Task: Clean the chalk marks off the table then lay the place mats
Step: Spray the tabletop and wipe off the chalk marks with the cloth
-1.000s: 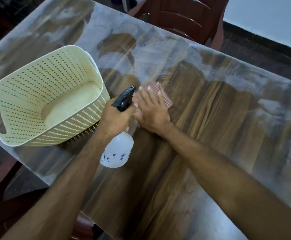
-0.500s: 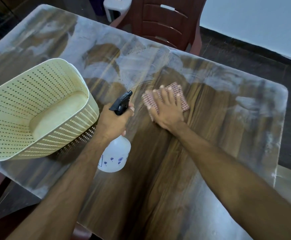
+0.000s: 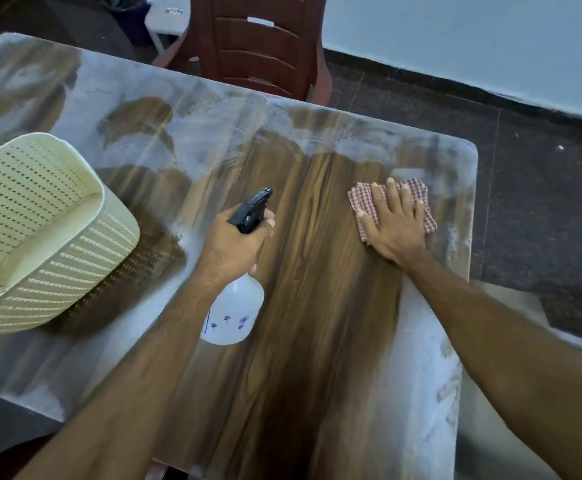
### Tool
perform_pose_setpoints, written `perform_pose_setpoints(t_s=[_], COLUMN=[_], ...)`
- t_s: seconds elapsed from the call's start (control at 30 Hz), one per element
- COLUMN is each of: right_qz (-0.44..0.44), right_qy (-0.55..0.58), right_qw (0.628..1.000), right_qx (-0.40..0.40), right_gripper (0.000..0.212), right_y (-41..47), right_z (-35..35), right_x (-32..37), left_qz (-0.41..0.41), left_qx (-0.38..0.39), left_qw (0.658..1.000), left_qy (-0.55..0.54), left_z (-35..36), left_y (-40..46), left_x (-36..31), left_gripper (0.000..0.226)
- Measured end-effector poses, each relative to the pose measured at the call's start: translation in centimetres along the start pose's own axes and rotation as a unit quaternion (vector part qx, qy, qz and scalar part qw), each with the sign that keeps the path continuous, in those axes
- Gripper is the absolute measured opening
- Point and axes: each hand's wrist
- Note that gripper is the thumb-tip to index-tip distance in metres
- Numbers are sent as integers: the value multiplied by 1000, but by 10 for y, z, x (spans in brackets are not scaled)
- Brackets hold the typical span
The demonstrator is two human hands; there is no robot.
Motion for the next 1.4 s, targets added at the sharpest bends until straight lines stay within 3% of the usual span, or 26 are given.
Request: perform_pose_setpoints(t_s=[0.07, 0.2, 0.37, 0.5, 0.63, 0.9, 1.0, 1.1, 1.23, 1.4], right_qz=[-12, -132, -210, -130, -67, -208, -185, -99, -49, -160], right_qy=[-10, -4, -10, -17, -27, 14, 8, -6, -2, 24], right_qw=[1000, 991, 978, 991, 997, 978, 982, 995, 999, 987], right_qx=[-16, -6, 6, 12, 4, 25, 24, 16, 8, 23], right_gripper=[70, 66, 66, 69, 71, 67, 69, 70, 68, 70], right_y=[-9, -71, -123, -76, -47, -119, -85, -25, 25, -13], right_z=[4, 4, -5, -12, -16, -17, -19, -20, -19, -12], right_x=[13, 26, -26, -78, -77, -77, -104, -119, -101, -58], left_qz=[6, 5, -4, -11, -11, -15, -21, -17, -7, -9], left_qx=[6, 21, 24, 22, 17, 12, 7, 4, 1, -4], left_qw=[1000, 1000, 1000, 1000, 1000, 1000, 1000, 1000, 1000, 1000], left_qy=[10, 17, 12, 14, 18, 22, 16, 22, 23, 26], left_z=[13, 40, 68, 84, 100, 125, 129, 131, 135, 144], left_y=[-5, -16, -29, -37, -45, -44, -39, -35, -29, -22], left_x=[-2, -11, -21, -21, -23, -33, -36, -40, -46, -53], left_gripper=[5, 7, 9, 7, 9, 11, 11, 8, 6, 5])
Point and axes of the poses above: each hand's wrist, its own y-axis towards the middle knuckle, its own z-axis out of the palm, x = y × z, and after that the axes turned 12 degrees about -x, right-handed
